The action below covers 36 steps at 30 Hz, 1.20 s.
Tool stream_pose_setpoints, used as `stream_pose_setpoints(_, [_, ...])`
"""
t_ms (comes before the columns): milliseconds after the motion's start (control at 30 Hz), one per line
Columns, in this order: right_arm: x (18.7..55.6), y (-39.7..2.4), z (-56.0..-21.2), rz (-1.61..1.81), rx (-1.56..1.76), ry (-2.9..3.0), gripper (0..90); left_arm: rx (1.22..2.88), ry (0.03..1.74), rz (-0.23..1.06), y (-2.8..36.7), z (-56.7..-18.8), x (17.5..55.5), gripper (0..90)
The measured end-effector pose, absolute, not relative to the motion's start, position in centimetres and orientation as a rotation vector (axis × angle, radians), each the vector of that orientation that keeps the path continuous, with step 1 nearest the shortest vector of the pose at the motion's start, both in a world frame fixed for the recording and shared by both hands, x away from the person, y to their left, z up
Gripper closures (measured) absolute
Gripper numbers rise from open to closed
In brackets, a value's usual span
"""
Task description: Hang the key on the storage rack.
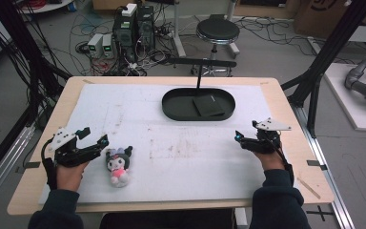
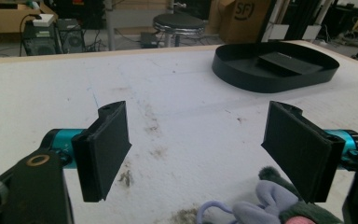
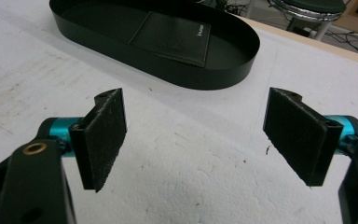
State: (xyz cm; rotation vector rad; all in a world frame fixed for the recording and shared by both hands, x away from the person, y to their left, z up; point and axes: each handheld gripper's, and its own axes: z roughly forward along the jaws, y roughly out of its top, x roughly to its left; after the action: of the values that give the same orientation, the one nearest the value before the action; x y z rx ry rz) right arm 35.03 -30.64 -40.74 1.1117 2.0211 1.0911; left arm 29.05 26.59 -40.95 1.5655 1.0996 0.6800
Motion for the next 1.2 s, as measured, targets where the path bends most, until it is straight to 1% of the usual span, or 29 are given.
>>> stream_pose_setpoints(133, [34.9, -30.5, -40.8, 1.091, 1.104, 2.035, 21.8, 1.635, 1.116, 0.602, 25.9, -41.5, 29.3, 23.4])
stream_pose_setpoints(200, [34.9, -30.6, -40.8, 1.092, 1.096, 2.035, 21.9, 1.665, 1.121, 0.583, 25.5, -41.8, 29.5, 23.4])
stream_pose_setpoints(333, [35.1, -30.7, -41.0, 1.091, 1.105, 2.043, 21.8, 1.685, 1.149, 0.573, 25.3, -42.1, 29.9, 23.5])
stream_pose_setpoints(400, [35.2, -30.7, -41.0, 1.091, 1.102, 2.043, 21.9, 1.686, 1.162, 0.533, 25.3, -42.1, 29.9, 23.6])
stream_pose_setpoints(433, [35.2, -30.6, -41.0, 1.09, 1.103, 2.045, 21.8, 1.683, 1.177, 0.509, 25.2, -42.0, 29.8, 24.4])
stream_pose_setpoints(500, [35.2, -30.6, -41.0, 1.091, 1.105, 2.043, 21.8, 1.684, 1.207, 0.48, 24.7, -41.6, 29.3, 28.9])
stream_pose_setpoints(633, [35.1, -30.7, -41.0, 1.092, 1.112, 2.041, 21.8, 1.742, 1.2, 0.436, 23.1, -41.5, 28.8, 29.1])
stream_pose_setpoints(800, [35.0, -30.6, -40.9, 1.097, 1.102, 2.043, 21.9, 1.84, 1.246, 0.438, 21.2, -42.5, 28.7, 22.9])
stream_pose_setpoints(900, [34.9, -30.5, -40.9, 1.097, 1.1, 2.048, 23.0, 1.879, 1.273, 0.401, 20.4, -43.2, 28.9, 22.2])
stream_pose_setpoints(967, [34.9, -30.5, -40.9, 1.097, 1.098, 2.05, 23.2, 1.91, 1.269, 0.399, 20.0, -43.6, 29.1, 20.8])
stream_pose_setpoints(1000, [34.9, -30.6, -40.9, 1.096, 1.099, 2.05, 23.2, 1.914, 1.259, 0.392, 19.9, -43.6, 29.2, 22.6])
stream_pose_setpoints(1033, [34.9, -30.6, -40.9, 1.096, 1.098, 2.048, 23.2, 1.921, 1.242, 0.391, 19.8, -43.5, 29.3, 26.5])
stream_pose_setpoints(1133, [34.9, -30.7, -40.8, 1.097, 1.102, 2.042, 23.3, 1.92, 1.172, 0.37, 20.0, -43.1, 29.6, 43.9])
stream_pose_setpoints(1200, [34.9, -30.8, -40.8, 1.097, 1.102, 2.039, 23.2, 1.92, 1.127, 0.357, 20.5, -42.8, 30.1, 47.4])
